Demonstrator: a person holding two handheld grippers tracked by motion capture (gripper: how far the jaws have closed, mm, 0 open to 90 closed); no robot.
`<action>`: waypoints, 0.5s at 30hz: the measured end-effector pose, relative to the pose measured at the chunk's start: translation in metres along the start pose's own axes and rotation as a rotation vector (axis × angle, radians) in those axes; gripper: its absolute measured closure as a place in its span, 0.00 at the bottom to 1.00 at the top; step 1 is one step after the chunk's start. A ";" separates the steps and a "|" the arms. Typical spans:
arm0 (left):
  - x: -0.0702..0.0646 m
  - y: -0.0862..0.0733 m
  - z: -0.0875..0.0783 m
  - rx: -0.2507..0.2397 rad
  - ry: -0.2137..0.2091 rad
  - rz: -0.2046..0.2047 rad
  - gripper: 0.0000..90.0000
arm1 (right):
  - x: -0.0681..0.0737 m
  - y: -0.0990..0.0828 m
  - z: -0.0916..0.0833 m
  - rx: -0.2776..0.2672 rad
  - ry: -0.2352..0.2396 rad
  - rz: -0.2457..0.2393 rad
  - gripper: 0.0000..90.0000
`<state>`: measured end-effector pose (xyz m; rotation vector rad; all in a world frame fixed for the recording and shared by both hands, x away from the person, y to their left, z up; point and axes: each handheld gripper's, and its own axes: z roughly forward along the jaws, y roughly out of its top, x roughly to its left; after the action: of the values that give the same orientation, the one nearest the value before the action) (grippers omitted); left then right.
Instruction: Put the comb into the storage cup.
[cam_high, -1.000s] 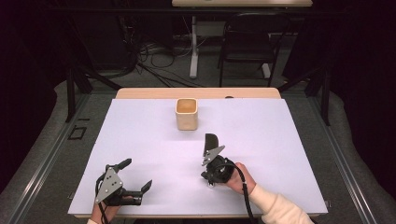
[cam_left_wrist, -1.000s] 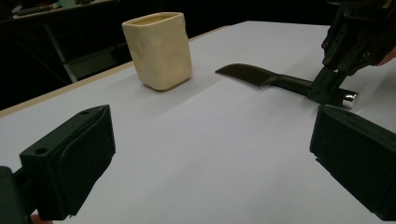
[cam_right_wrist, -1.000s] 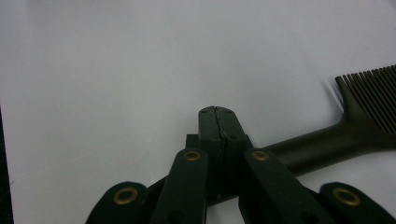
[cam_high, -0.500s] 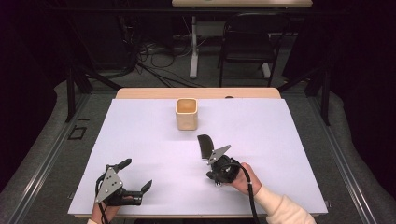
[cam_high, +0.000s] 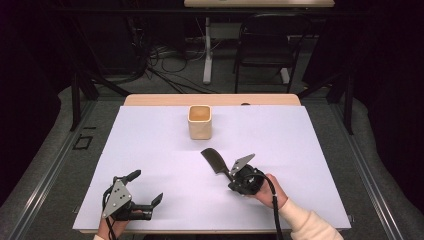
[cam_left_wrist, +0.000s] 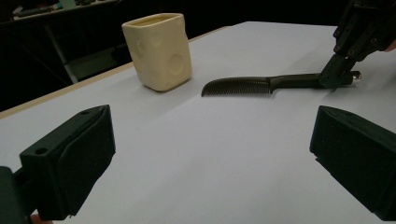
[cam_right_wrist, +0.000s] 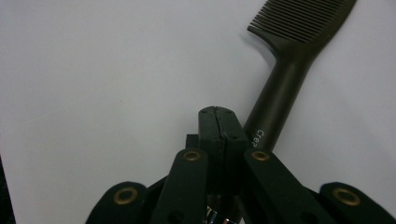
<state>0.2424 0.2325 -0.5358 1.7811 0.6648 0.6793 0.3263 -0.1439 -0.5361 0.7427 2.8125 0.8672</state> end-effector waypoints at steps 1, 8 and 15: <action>0.000 0.000 0.000 0.000 -0.001 -0.002 0.00 | -0.001 -0.001 0.000 -0.002 -0.003 0.005 1.00; 0.001 0.000 0.000 0.003 -0.001 -0.001 0.00 | -0.007 -0.004 -0.004 -0.001 -0.015 0.019 1.00; 0.001 0.000 0.001 0.004 -0.001 -0.003 0.00 | -0.010 -0.006 -0.006 0.009 -0.022 0.029 1.00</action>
<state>0.2434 0.2327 -0.5361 1.7841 0.6685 0.6756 0.3313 -0.1562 -0.5352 0.7910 2.7951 0.8451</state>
